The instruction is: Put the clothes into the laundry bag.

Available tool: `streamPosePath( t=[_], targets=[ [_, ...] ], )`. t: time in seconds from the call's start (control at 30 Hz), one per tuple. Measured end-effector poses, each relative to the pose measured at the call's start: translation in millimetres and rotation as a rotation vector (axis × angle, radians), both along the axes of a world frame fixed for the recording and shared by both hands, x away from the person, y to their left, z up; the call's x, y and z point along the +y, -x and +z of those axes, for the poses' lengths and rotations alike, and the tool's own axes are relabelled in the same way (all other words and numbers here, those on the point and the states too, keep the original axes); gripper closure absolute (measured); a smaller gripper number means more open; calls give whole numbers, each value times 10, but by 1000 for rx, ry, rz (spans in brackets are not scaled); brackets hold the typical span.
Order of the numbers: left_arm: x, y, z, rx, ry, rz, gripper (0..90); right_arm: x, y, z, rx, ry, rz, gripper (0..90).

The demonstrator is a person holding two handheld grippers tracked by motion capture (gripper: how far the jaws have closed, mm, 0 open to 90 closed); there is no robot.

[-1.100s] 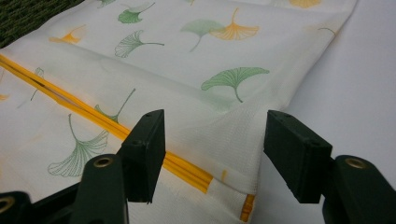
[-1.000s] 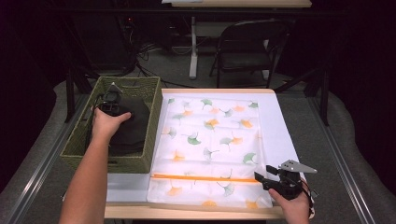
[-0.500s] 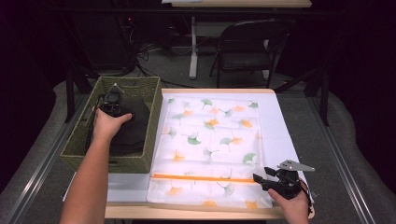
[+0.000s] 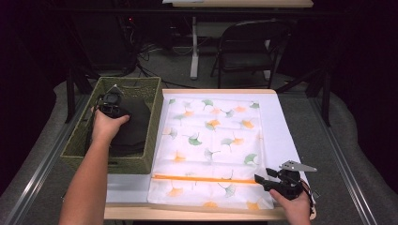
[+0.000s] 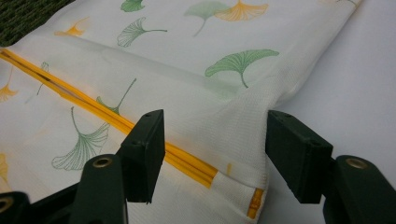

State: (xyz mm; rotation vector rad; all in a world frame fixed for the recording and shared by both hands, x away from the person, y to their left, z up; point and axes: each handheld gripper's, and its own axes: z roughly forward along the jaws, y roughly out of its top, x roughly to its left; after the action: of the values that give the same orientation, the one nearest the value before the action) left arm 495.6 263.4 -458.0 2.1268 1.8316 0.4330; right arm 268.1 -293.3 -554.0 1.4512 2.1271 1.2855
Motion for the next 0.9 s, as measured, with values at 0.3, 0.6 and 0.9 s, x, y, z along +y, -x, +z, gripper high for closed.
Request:
streamPosePath(
  t=[0.3, 0.6, 0.9],
  targets=[
    [-3, -3, -3, 0, -1, 13, 458, 2, 5, 7, 0, -5, -5, 380],
    [-21, 5, -3, -6, -23, 4, 545, -6, 10, 18, -6, -1, -9, 381],
    [-30, 22, 6, -18, -39, -10, 616, -6, 11, 21, -7, -1, -11, 381]
  ],
)
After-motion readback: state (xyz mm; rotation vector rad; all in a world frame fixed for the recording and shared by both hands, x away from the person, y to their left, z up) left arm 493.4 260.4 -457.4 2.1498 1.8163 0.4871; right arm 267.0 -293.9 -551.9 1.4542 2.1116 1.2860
